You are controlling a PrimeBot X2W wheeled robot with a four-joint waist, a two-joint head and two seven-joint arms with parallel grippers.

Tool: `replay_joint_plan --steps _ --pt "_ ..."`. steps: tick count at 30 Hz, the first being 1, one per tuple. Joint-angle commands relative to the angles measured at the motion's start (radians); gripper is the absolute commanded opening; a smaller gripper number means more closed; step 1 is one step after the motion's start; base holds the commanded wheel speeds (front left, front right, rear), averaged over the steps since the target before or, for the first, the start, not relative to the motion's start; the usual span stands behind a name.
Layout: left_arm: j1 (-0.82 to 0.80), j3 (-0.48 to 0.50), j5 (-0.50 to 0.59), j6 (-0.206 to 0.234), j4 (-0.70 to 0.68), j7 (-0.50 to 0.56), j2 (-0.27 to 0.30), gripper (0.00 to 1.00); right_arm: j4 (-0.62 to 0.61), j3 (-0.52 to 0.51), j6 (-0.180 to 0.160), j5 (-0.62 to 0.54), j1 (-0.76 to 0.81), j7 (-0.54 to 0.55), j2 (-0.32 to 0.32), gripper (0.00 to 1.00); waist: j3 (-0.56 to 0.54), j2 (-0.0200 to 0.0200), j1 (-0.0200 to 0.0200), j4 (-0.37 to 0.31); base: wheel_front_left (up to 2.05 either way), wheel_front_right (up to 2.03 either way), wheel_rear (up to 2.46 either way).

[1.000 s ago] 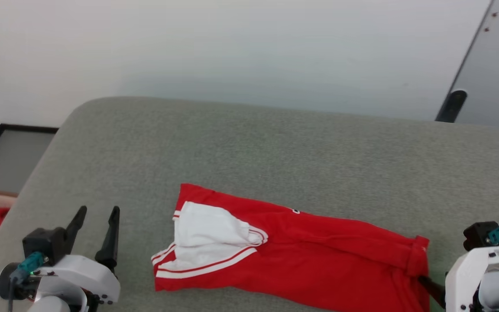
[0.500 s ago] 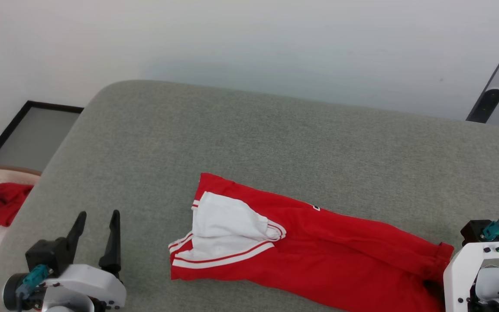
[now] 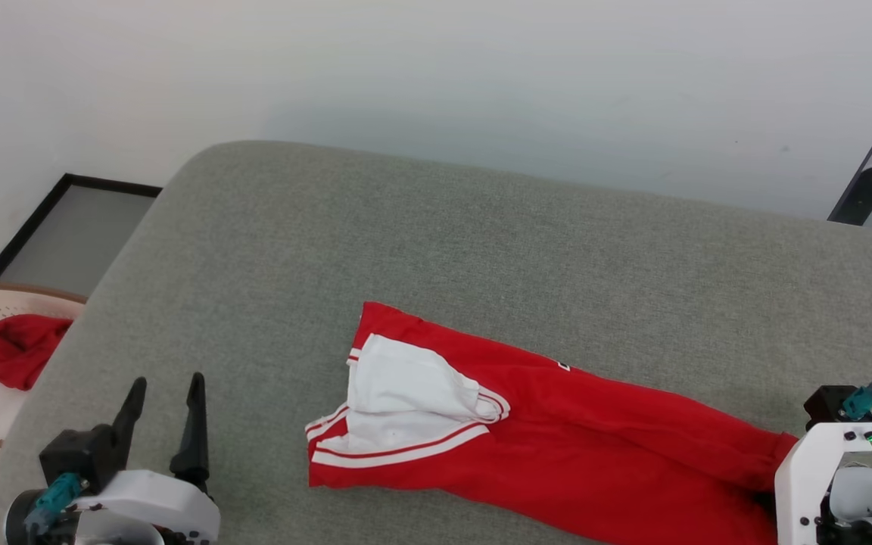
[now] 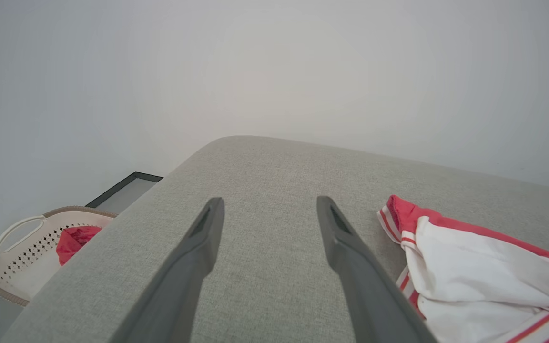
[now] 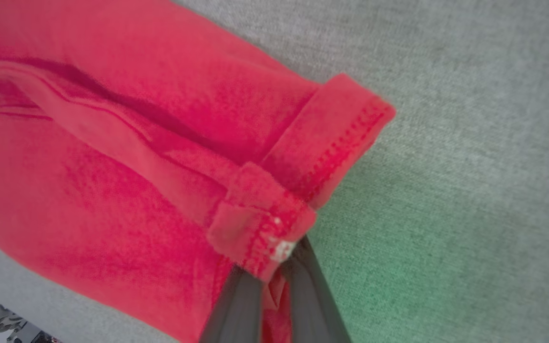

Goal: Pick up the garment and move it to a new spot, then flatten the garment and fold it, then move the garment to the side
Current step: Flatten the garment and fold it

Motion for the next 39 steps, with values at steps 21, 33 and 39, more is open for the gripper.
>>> replay_joint_plan --steps 21,33,39 --pt "0.057 0.047 0.039 -0.018 -0.025 -0.005 -0.034 1.00 0.101 -0.045 -0.002 0.027 -0.042 -0.065 -0.187 0.00 -0.022 0.0000 0.0000 -0.036 0.00 0.00 0.00" --pt "0.069 0.049 0.028 -0.017 -0.028 -0.005 -0.018 1.00 -0.034 -0.080 -0.001 0.136 -0.027 0.007 -0.221 0.00 -0.041 0.0000 0.0000 -0.081 0.00 0.00 0.00" --pt "0.068 0.055 0.022 -0.017 -0.026 -0.005 -0.019 1.00 -0.263 -0.082 -0.001 0.223 0.009 0.089 -0.135 0.00 -0.045 0.0000 0.0000 -0.091 0.00 0.00 0.00"
